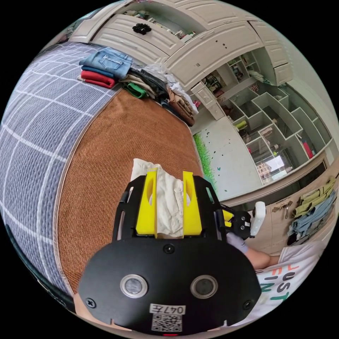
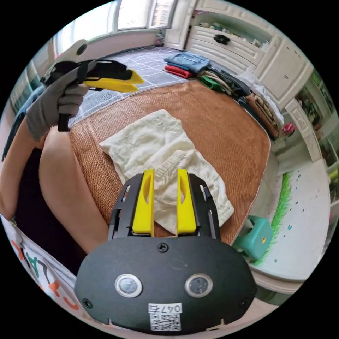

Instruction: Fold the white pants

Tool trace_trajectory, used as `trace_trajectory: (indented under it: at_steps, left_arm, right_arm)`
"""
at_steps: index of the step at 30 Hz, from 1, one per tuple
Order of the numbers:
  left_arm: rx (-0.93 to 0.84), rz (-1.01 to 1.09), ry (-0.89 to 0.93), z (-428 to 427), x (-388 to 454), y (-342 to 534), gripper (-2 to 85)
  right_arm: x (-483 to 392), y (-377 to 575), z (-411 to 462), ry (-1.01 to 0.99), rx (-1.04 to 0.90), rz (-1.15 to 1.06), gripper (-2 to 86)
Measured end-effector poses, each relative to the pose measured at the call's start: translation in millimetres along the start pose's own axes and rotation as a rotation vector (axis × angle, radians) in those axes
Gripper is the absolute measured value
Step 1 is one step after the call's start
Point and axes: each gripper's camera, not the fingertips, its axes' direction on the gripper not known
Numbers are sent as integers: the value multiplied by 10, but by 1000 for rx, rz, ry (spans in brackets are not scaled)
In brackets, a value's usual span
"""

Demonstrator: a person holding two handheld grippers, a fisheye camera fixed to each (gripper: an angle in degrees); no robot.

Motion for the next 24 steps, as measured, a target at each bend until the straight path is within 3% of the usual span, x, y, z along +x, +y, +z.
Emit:
trace_trajectory:
  at_steps: [7, 10, 12, 17, 20, 24]
  left_arm:
    - [19, -46, 58, 68, -271, 174, 109]
    - [21, -61, 75, 132, -370, 251, 108]
    - [23, -71, 101, 196, -440, 300, 109]
    - [11, -76, 135, 368, -525, 366, 108]
    - [-4, -74, 128, 482, -550, 425, 108]
    - [-19, -82, 123, 637, -612, 512, 108]
  right_arm:
    - [-385, -211, 254, 122, -87, -198, 6]
    - [-157, -125, 50, 65, -12, -1, -8]
    - [175, 63, -81, -52, 12, 258, -11]
    - [625, 506, -31, -253, -47, 579, -7]
    - [589, 486, -161, -246, 49, 515, 8]
    - [200, 49, -172, -156, 58, 194, 23]
